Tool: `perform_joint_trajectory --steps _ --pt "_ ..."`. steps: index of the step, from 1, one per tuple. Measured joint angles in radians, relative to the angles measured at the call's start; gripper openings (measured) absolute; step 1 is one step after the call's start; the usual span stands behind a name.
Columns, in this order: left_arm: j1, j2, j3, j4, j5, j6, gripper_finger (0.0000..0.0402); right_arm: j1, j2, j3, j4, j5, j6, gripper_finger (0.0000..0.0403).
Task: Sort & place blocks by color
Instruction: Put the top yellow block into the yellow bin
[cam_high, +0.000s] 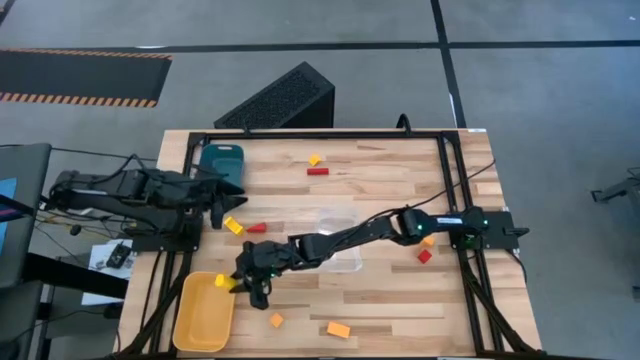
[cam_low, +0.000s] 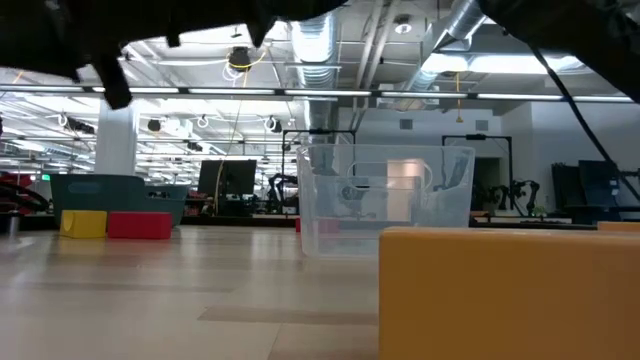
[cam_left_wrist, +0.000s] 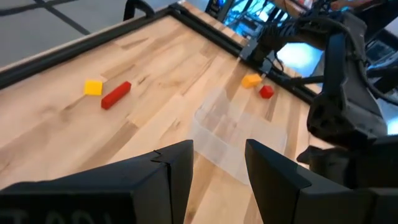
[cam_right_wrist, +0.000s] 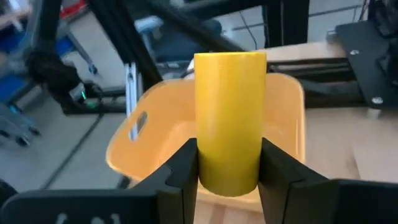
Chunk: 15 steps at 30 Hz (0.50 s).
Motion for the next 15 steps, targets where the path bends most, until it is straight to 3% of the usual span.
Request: perform_joint_trajectory --steps 11,15 --pt "-0.055 0.081 0.000 0.000 -0.019 -0.063 0.0133 0.018 0.020 0.000 0.092 0.080 -0.328 0.0146" --pt "-0.066 0.098 0.000 0.001 -0.025 -0.068 0.0133 0.007 0.020 0.000 0.092 0.090 -0.326 0.0155"
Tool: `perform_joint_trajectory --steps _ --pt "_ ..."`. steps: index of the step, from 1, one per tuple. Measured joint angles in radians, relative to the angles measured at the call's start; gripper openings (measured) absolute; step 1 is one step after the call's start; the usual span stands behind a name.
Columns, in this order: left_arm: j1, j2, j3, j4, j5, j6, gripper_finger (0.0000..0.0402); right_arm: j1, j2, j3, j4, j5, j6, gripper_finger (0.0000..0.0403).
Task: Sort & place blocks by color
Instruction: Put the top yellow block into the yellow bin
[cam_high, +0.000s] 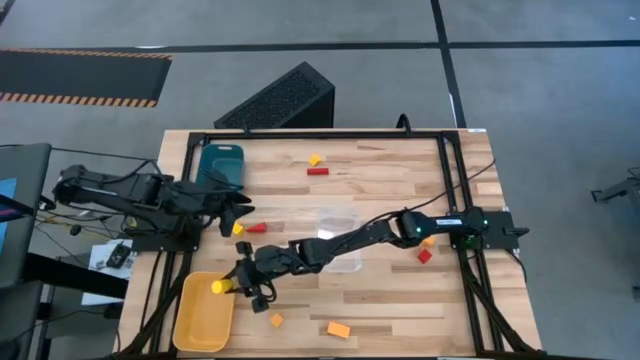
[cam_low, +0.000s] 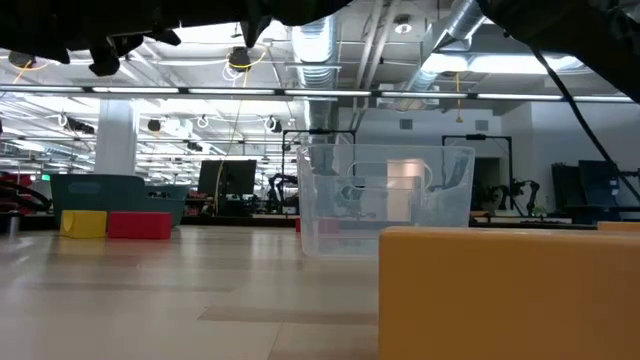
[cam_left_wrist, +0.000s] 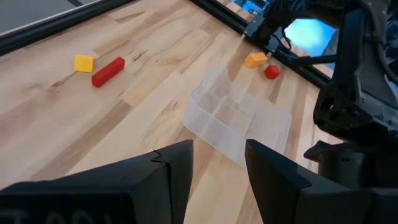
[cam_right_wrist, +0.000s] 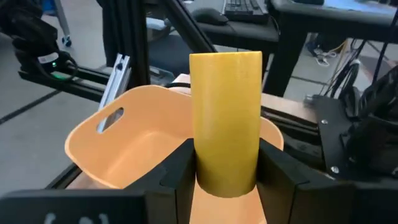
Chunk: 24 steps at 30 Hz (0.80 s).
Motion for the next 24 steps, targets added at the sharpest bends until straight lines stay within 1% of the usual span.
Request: perform_joint_trajectory --steps 4,6,10,13,18,24 --pt "-0.001 0.006 0.000 0.000 -0.011 -0.003 0.0133 -0.015 0.005 0.000 -0.011 0.000 0.045 0.0154" --pt "-0.001 0.006 0.000 0.000 -0.033 -0.002 0.0133 -0.024 0.039 0.004 0.096 0.005 0.041 0.0153" --pt "0.000 0.005 0.000 0.000 -0.081 0.009 0.0133 -0.025 0.078 0.001 0.151 -0.006 0.053 0.0157" --pt "0.000 0.003 0.000 0.000 -0.091 0.009 0.0133 -0.021 0.082 0.000 0.118 -0.016 0.051 0.0157" --pt "0.000 0.003 0.000 -0.004 -0.091 0.009 0.0133 -0.015 0.096 0.002 0.125 -0.019 -0.024 0.0155" --pt "0.000 0.004 0.000 -0.007 -0.088 0.001 0.0133 -0.015 0.099 0.000 0.138 -0.020 -0.092 0.0170"
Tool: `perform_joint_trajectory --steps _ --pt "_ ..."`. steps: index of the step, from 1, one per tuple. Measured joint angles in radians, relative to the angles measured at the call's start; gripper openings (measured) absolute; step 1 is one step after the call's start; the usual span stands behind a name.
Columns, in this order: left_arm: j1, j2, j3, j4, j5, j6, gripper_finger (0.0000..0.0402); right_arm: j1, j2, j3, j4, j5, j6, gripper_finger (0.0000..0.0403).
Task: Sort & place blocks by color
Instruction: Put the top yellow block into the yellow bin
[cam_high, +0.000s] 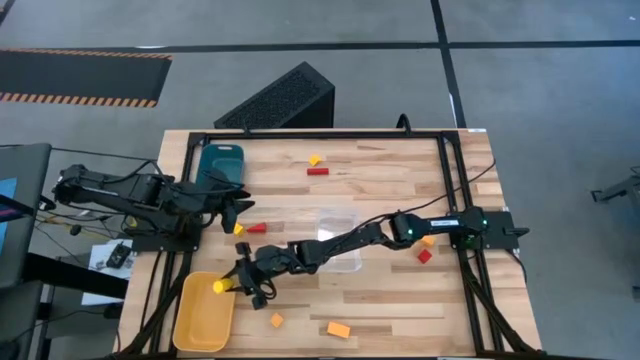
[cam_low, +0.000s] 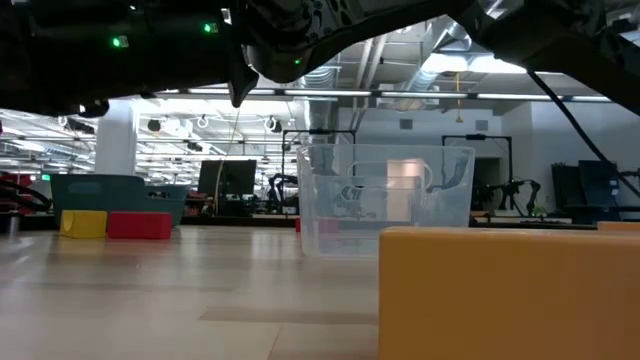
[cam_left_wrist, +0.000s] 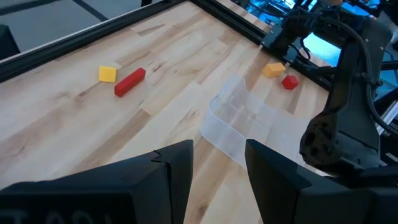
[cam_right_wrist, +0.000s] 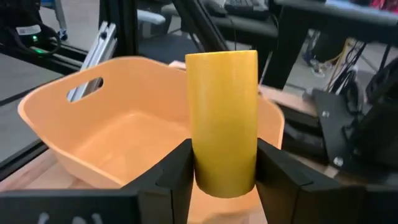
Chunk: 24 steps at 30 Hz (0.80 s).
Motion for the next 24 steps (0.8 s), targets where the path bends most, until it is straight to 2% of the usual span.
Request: perform_joint_trajectory --steps 8,17,24 --pt "0.000 0.000 0.000 0.000 -0.001 -0.001 0.0133 -0.006 0.000 0.000 0.006 -0.003 -0.004 0.0185" --pt "0.000 0.000 0.000 0.000 -0.015 -0.001 0.0133 -0.006 0.000 0.000 0.009 0.005 0.070 0.0204" --pt "0.000 0.000 0.000 0.000 -0.017 -0.004 0.0133 -0.006 0.000 0.000 0.008 0.028 0.073 0.0204"
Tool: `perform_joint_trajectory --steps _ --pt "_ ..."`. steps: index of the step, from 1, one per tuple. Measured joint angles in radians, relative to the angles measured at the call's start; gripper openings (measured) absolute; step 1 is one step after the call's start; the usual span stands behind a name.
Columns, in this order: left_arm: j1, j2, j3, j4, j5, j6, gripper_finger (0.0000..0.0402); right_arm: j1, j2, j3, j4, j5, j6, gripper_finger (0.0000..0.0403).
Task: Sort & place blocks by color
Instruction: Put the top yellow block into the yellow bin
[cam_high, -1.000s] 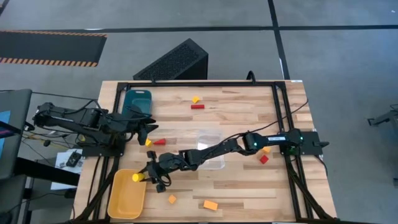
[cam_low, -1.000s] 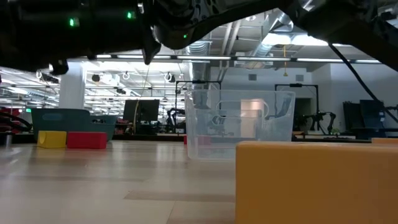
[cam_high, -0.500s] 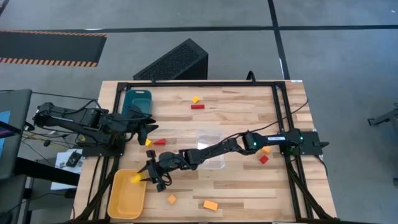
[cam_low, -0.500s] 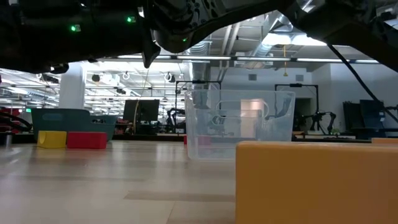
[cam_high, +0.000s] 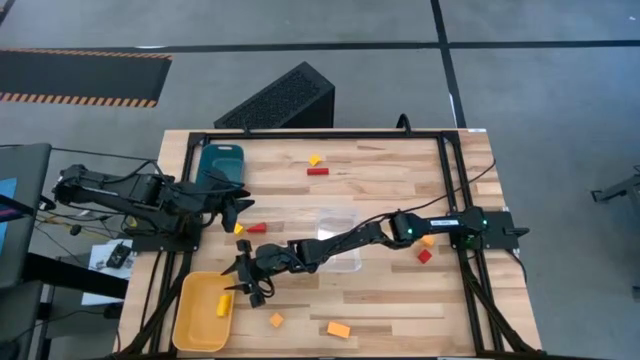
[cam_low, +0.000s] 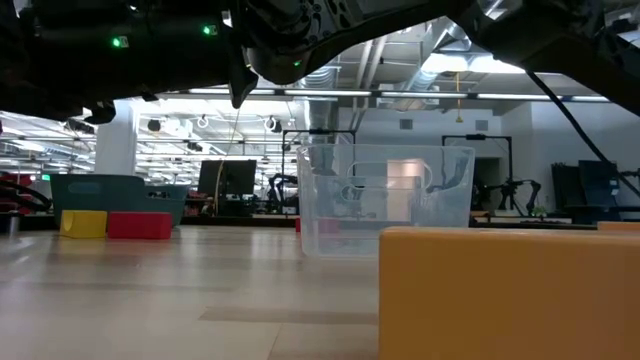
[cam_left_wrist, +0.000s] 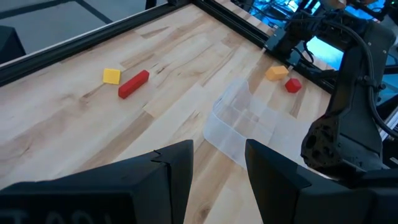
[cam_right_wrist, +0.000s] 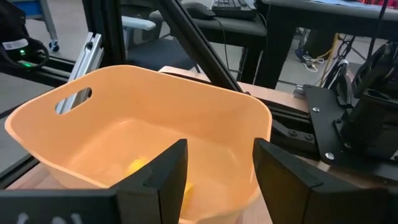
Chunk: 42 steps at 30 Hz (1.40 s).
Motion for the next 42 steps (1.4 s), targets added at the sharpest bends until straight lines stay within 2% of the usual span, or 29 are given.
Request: perform_joint_trajectory --steps 4,9,17,22,29,32,35,42 --pt "0.000 0.000 0.000 -0.001 -0.013 -0.012 0.0133 0.000 0.000 0.000 -0.005 0.007 0.038 0.0204" --pt "0.000 0.000 0.000 -0.008 -0.025 -0.019 0.0133 -0.004 -0.021 0.000 -0.063 0.079 0.166 0.0199" --pt "0.000 0.000 0.000 -0.009 -0.048 -0.019 0.0133 -0.041 -0.171 0.002 -0.365 0.116 0.245 0.0170" --pt "0.000 0.000 0.000 -0.009 -0.054 -0.026 0.0133 -0.074 -0.235 0.000 -0.528 0.102 0.234 0.0128" --pt "0.000 0.000 0.000 -0.009 -0.079 -0.027 0.0133 -0.122 -0.289 -0.044 -0.697 -0.043 0.232 0.0058" --pt "0.000 0.000 0.000 -0.009 -0.081 -0.044 0.0133 -0.140 -0.347 -0.120 -0.701 -0.063 0.226 0.0037" --pt "-0.002 0.006 0.000 -0.013 -0.080 -0.058 0.0133 -0.155 -0.424 -0.251 -0.642 -0.108 0.238 0.0016" --pt "-0.022 0.030 -0.011 -0.032 -0.090 -0.066 0.0133 -0.154 -0.668 -0.693 -0.262 -0.093 0.388 0.0010"
